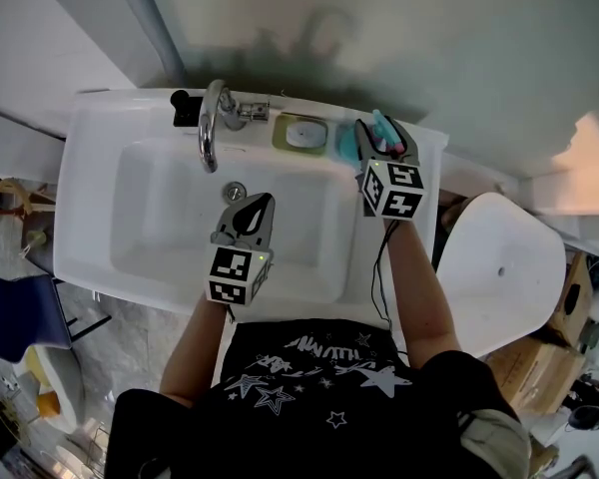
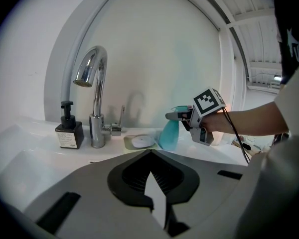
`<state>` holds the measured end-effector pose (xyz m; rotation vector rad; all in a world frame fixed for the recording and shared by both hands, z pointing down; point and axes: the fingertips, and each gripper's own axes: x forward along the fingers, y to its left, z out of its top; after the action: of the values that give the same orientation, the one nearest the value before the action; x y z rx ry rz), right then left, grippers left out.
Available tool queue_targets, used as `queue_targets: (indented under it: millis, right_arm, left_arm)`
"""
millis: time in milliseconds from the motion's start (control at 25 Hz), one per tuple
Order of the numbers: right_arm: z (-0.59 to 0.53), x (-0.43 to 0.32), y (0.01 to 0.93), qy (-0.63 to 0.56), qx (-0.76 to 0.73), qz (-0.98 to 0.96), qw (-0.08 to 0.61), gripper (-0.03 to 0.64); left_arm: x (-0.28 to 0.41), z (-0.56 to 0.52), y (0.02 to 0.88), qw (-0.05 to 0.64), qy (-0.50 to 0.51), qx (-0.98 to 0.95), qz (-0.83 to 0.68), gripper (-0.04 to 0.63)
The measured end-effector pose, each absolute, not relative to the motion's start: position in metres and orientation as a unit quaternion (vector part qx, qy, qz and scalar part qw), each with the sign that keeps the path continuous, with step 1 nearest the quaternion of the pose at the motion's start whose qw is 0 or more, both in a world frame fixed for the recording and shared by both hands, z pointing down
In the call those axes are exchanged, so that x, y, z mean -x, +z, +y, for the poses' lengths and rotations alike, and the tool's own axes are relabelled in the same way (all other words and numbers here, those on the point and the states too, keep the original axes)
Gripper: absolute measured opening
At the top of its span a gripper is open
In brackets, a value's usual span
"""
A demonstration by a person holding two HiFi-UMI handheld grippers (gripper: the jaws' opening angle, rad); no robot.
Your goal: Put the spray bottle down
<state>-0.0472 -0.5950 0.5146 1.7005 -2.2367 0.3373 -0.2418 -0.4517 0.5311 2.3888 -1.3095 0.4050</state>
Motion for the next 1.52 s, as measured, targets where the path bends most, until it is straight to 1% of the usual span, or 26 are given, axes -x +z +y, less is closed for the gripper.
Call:
queue_targets:
  millis: [120, 240, 760, 960, 1000, 1040, 1080, 1160, 1280, 1320, 1360, 1520]
  right_arm:
    - [-0.593, 0.05, 0.516, 0.124, -0.584, -0.787, 0.158, 0.27]
    - [-0.586, 0.048, 0.517, 0.133, -0.586, -0.783, 0.161, 0.298]
    - [-0.51, 0.026, 0.49, 0.14, -0.57, -0.796, 0.148, 0.302]
    - [-0.474, 0.015, 0.476, 0.138, -0.556, -0.808, 0.135, 0.298]
    - [-0.466, 0.012, 0.472, 0.136, -0.555, -0.81, 0.133, 0.276]
    - [-0.459, 0.008, 0.469, 0.135, -0.555, -0.811, 0.128, 0.219]
    - [-0.451, 0.004, 0.466, 0.137, -0.554, -0.812, 0.122, 0.178]
    - [-0.435, -0.004, 0.461, 0.142, -0.548, -0.817, 0.112, 0.142]
    - [-0.409, -0.02, 0.455, 0.143, -0.543, -0.821, 0.107, 0.038]
    - [-0.4, -0.025, 0.453, 0.142, -0.542, -0.821, 0.105, 0.018]
    - [-0.392, -0.03, 0.451, 0.142, -0.541, -0.823, 0.104, 0.014]
    - [-0.363, -0.043, 0.446, 0.145, -0.528, -0.83, 0.101, 0.012]
  left_arm:
    - [0.245, -0.45, 0.529, 0.19, 0.142, -0.849, -0.472, 0.015]
    - [0.247, -0.446, 0.524, 0.185, 0.139, -0.848, -0.477, 0.015]
    - [0.265, -0.401, 0.476, 0.153, 0.115, -0.825, -0.532, 0.015]
    - [0.257, -0.366, 0.466, 0.15, 0.105, -0.811, -0.556, 0.015]
    - [0.254, -0.357, 0.464, 0.15, 0.104, -0.809, -0.559, 0.015]
    - [0.251, -0.349, 0.463, 0.15, 0.104, -0.807, -0.562, 0.015]
    - [0.247, -0.341, 0.462, 0.15, 0.105, -0.805, -0.565, 0.015]
    - [0.237, -0.324, 0.46, 0.148, 0.105, -0.802, -0.569, 0.015]
    - [0.22, -0.297, 0.455, 0.143, 0.105, -0.799, -0.575, 0.015]
    - [0.214, -0.288, 0.453, 0.141, 0.105, -0.798, -0.576, 0.015]
    - [0.209, -0.279, 0.451, 0.139, 0.105, -0.798, -0.577, 0.015]
    - [0.191, -0.25, 0.447, 0.127, 0.113, -0.799, -0.577, 0.015]
